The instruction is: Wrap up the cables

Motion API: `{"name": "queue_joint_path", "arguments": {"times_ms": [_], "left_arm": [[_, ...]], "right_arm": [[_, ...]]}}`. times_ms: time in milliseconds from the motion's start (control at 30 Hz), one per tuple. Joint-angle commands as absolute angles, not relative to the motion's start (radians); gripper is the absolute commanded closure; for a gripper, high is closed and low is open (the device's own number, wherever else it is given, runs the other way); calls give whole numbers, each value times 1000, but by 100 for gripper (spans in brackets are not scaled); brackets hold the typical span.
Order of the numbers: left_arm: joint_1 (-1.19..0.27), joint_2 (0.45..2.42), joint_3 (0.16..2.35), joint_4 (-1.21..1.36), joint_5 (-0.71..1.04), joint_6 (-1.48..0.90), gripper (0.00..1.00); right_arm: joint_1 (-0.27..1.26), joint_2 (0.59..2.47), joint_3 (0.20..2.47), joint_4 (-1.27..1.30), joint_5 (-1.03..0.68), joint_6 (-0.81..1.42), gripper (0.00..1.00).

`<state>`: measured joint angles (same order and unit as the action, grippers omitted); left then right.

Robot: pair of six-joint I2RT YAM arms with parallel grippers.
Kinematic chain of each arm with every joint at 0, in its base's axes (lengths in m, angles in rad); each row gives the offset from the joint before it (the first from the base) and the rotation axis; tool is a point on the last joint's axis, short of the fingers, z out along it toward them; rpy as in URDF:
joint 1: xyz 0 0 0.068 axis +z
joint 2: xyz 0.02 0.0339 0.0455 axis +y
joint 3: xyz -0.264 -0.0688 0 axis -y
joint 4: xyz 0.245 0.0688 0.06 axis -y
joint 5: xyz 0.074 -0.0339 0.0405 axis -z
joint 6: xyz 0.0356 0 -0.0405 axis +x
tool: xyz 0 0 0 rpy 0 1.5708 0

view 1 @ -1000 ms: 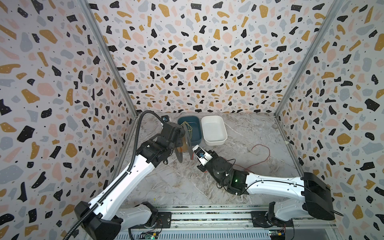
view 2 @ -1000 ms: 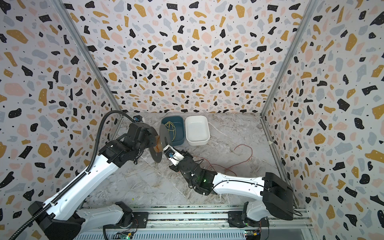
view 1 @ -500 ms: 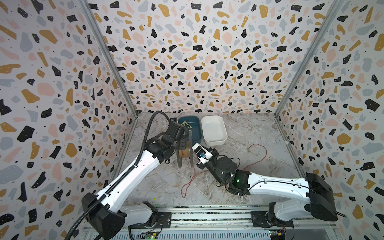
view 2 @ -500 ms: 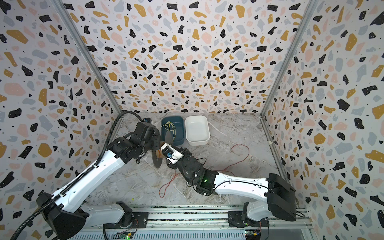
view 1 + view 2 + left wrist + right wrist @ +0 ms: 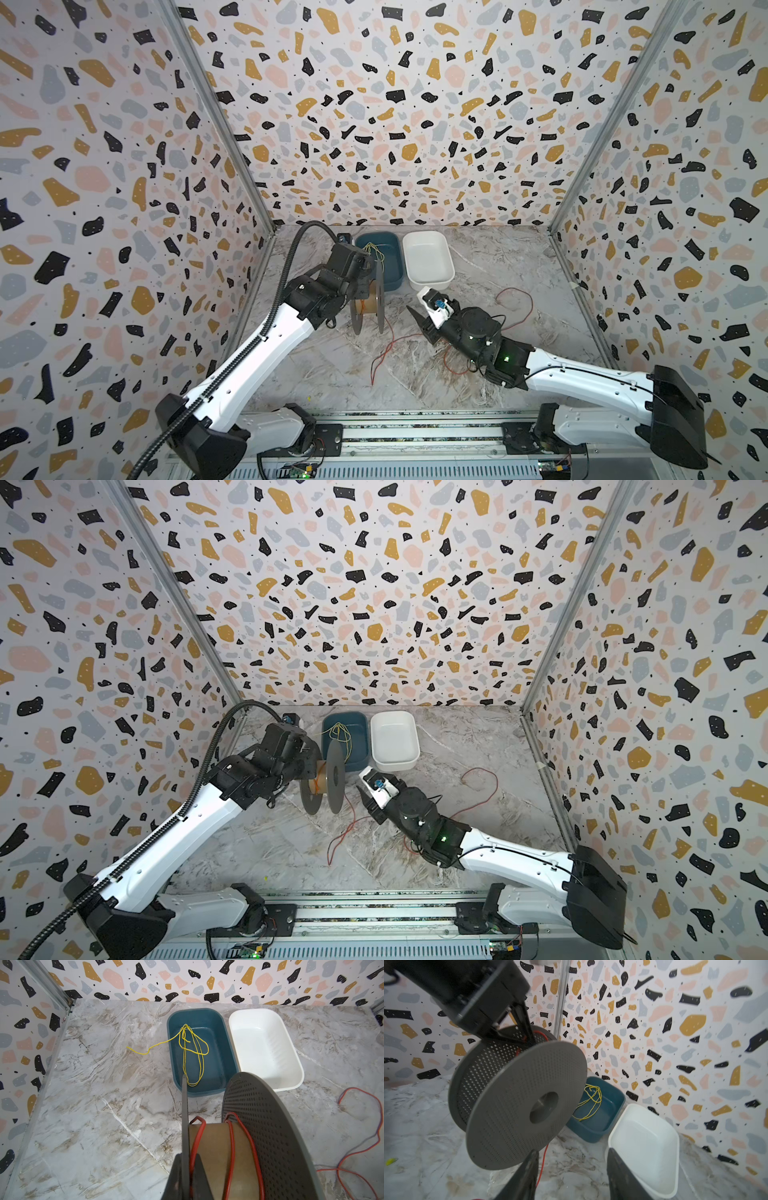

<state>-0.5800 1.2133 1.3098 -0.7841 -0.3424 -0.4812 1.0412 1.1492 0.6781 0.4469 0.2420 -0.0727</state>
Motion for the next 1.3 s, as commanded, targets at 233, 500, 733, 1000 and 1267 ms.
{"name": "queue_joint_path", "arguments": {"times_ms": [233, 500, 733, 1000, 1267], "left_arm": [[-585, 1151, 1460, -767, -290, -466, 100], [-586, 1129, 1508, -789, -272, -471, 100], [-586, 1120, 1518, -786, -246, -476, 100], [-586, 1115, 1532, -779, -217, -483, 100], [-586, 1114, 1554, -772, -198, -490, 100]], "right_arm": [[898, 1217, 540, 562, -180, 53, 32], [880, 1412, 591, 684, -270, 57, 33], [839, 1548, 667, 773, -310, 132, 36], [804, 1733, 784, 809, -340, 165, 46], [790, 1839, 826, 851, -351, 212, 60]]}}
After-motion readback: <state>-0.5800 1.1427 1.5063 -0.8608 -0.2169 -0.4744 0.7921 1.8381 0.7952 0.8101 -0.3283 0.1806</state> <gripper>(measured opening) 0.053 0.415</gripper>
